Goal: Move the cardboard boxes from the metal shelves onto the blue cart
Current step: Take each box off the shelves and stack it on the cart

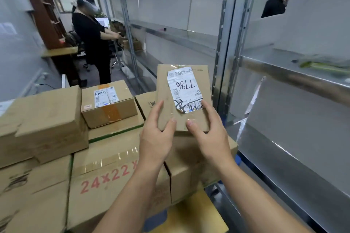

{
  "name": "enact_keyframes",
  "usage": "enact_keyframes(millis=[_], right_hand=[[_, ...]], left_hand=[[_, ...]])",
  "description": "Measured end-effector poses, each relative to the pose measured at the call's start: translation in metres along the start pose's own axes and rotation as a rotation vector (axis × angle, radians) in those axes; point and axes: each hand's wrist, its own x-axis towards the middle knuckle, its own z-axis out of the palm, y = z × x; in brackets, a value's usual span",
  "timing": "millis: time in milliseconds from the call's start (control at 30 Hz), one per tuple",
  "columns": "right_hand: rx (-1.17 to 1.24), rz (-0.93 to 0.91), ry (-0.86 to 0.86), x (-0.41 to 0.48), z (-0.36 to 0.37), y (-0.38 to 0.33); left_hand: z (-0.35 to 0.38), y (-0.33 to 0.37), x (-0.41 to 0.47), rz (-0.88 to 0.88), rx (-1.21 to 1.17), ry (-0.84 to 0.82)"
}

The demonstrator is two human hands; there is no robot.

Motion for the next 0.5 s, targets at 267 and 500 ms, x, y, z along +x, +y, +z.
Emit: enact_keyframes(millis=[267, 500], right_hand=[[0.048, 0.01, -0.13, 0.048, 0.048, 0.015], [0.089, 0.045, -0.18, 0.095, 0.068, 0.034]], left_hand=[[-0.018, -0.026, 0.042, -0.07, 0.04, 0.056], [-0.01, -0.045, 0.078, -0.111, 0.069, 0.115]])
